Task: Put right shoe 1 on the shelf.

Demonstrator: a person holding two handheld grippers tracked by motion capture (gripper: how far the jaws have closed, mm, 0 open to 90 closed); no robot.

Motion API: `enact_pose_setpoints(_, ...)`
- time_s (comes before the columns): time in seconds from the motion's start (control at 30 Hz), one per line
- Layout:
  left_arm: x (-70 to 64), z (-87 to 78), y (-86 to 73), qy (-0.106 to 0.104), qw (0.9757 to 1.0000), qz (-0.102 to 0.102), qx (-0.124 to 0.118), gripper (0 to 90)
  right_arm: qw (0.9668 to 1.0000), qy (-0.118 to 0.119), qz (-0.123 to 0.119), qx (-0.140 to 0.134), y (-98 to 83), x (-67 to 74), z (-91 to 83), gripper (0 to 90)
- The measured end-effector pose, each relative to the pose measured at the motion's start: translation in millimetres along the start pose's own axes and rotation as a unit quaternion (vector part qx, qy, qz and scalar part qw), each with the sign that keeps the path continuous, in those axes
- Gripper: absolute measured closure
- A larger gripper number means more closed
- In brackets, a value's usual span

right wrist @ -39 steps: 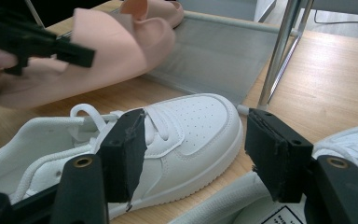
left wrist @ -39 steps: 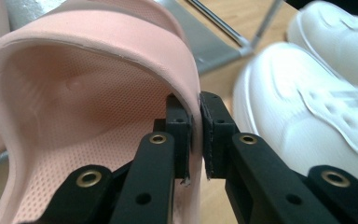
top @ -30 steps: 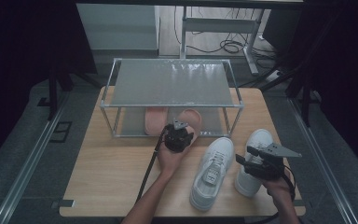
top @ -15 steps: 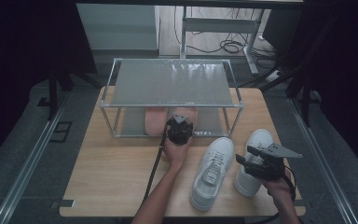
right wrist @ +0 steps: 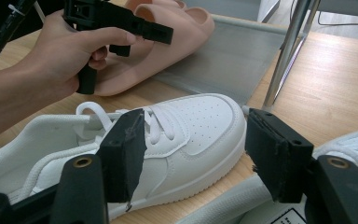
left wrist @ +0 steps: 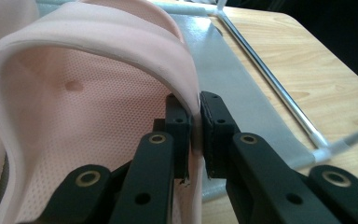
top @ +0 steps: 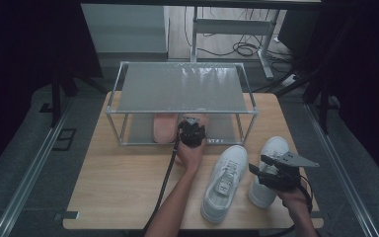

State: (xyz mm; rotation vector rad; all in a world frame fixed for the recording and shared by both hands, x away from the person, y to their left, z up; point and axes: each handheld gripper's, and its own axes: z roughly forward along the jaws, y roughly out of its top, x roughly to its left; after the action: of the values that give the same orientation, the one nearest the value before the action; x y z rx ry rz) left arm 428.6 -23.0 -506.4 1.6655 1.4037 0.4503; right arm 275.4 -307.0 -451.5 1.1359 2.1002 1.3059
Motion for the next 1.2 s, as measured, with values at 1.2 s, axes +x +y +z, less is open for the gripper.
enact_pose_setpoints(1.2, 23.6, -98.0, -46.6, -0.094, 0.9923, 0.080, -0.004, 84.9, 1.0000, -0.005, -0.004, 0.005, 0.1, 2.5, 0.9, 38.7)
